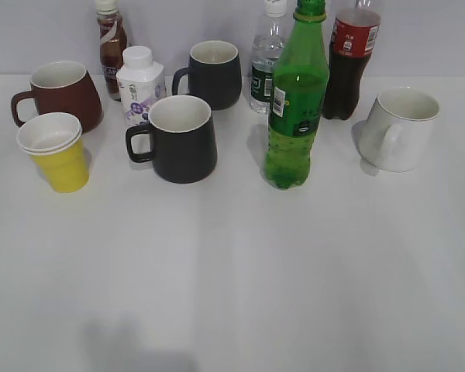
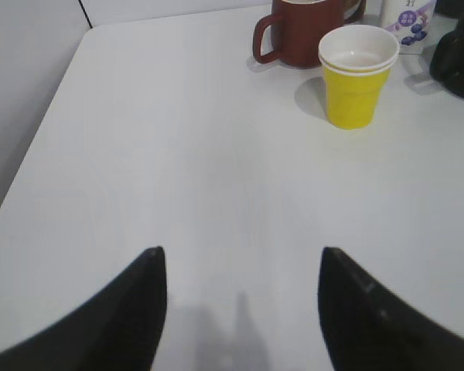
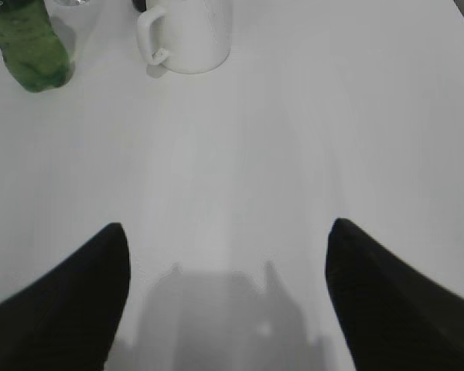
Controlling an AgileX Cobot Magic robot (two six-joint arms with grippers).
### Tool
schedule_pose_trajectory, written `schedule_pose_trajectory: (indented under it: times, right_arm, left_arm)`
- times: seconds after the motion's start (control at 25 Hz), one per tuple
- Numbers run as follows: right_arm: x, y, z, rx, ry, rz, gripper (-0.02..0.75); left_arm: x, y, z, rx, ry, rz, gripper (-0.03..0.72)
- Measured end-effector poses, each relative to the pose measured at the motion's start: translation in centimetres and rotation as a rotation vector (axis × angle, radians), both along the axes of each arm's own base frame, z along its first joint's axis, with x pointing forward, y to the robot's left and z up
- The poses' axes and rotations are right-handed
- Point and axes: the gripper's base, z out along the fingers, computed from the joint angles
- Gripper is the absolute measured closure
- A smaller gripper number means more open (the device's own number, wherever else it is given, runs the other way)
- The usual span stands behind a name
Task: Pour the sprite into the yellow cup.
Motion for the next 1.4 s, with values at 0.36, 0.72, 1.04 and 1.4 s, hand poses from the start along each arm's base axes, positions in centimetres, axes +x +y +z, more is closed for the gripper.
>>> schedule_pose_trajectory:
  times: [0.36, 0.72, 1.04, 1.4]
  right_arm:
    - [0.0, 0.0, 0.0, 0.000, 0.000, 0.000, 0.151]
    - [0.0, 0.0, 0.0, 0.000, 0.000, 0.000, 0.151]
    - [0.7, 0.4, 2.0, 0.055, -0.162, 0.021, 0.151]
    - [7.4, 2.2, 3.6, 0.135, -0.217, 0.157, 0.151]
  left_arm:
    - [0.0, 0.0, 0.0, 0.000, 0.000, 0.000, 0.215]
    - [0.0, 0.0, 0.0, 0.000, 0.000, -0.001, 0.215]
    - [1.2, -0.1, 1.6, 0.003, -0.106, -0.052, 0.231]
    - [9.0, -0.9, 0.7, -0.003, -0.368, -0.112, 0.233]
